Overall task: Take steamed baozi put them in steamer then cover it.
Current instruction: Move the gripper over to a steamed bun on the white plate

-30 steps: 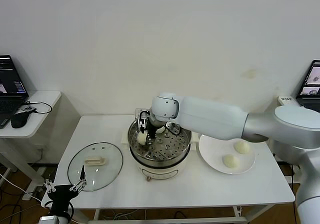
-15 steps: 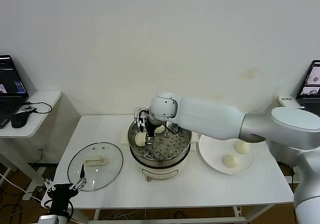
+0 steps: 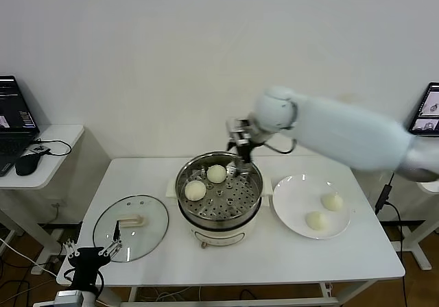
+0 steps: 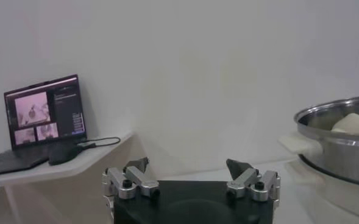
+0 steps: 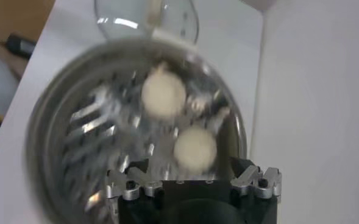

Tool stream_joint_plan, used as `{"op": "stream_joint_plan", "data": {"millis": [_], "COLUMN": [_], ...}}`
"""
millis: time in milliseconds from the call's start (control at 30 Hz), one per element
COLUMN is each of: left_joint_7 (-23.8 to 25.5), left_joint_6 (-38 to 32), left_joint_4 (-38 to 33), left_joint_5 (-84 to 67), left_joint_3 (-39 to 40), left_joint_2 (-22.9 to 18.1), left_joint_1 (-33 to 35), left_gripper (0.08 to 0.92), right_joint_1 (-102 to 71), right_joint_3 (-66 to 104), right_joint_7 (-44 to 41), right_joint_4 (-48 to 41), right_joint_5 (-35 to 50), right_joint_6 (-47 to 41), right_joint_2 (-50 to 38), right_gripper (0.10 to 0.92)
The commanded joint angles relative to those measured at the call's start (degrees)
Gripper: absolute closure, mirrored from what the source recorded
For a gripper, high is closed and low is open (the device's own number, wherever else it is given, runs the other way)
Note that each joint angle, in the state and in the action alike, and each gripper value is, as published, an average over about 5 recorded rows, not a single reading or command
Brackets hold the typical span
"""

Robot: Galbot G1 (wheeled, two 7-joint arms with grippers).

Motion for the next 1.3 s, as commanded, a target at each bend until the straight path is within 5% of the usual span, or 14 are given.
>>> {"op": "stream_joint_plan", "data": {"millis": [33,467,1300], "left_joint_7": [0.0,0.1,0.0], "left_joint_6": [0.0,0.4,0.4], "left_joint_4": [0.0,0.4,1.3], "left_joint_5": [0.1,1.6,2.1], "left_joint_3": [0.4,1.4,0.7], "left_joint_2": [0.1,0.0,-1.0], "left_joint_1": [0.0,-0.3,0.2], "left_gripper": [0.177,0.177,0.177], "right_joint_1": [0.6,-19.9,-38.6], "right_joint_3": [-0.4,8.5,20.9], "right_joint_7": [-7.0,-3.7,1.6], "right_joint_4": [6.3,8.0,-3.5], "right_joint_5": [-10.3,-21.6,-25.4], "right_joint_6": [7.9,9.6,9.4], "right_joint_2": [-19.3,-27.0,-17.2], "right_gripper": [0.203,0.203,0.202]}}
